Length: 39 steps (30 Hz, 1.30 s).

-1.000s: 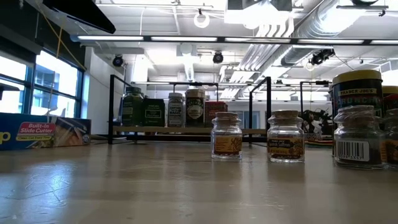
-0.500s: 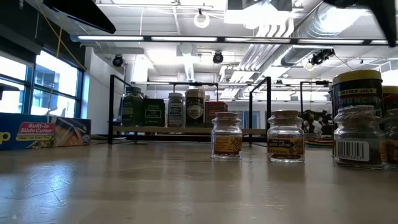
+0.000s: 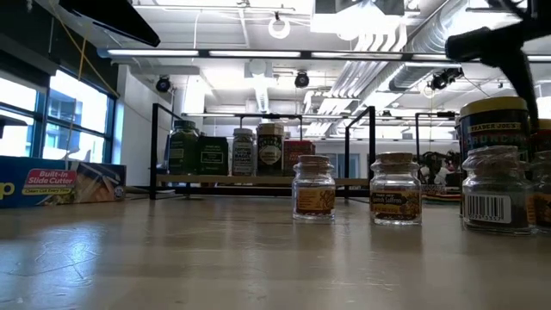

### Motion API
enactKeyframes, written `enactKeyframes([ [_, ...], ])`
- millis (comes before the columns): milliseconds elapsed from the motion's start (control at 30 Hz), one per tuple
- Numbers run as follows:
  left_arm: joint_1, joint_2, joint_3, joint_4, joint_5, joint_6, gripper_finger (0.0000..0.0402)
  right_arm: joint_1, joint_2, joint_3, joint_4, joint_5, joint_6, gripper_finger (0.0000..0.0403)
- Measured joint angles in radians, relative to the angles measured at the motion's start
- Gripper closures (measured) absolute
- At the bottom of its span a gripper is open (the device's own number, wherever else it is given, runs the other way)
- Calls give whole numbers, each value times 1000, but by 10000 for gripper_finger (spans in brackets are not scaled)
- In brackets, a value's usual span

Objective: Shelf spices
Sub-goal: Put the red seasoning can on the shelf and align it with the other red seasoning cans

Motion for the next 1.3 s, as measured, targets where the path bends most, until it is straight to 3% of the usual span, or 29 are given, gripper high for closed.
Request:
enactKeyframes([
  [400, 0, 0, 0, 4, 2, -2, 348, -15, -4, -106, 67, 96, -74, 126],
  [600, 0, 0, 0, 18, 2, -2, 348, -41, 0, -127, 109, 30, -6, 129],
  [800, 0, 0, 0, 23, 2, 1, 348, -68, 0, -124, 76, -48, 137, 194],
  [967, 0, 0, 0, 30, 2, 7, 348, -81, 0, -122, 22, -96, 224, 199],
  [1133, 0, 0, 0, 51, 2, 27, 348, -81, 0, -31, -104, -169, 306, 199],
  [1300, 0, 0, 0, 54, 2, 42, 348, -104, 0, 185, -235, -248, 426, 199],
])
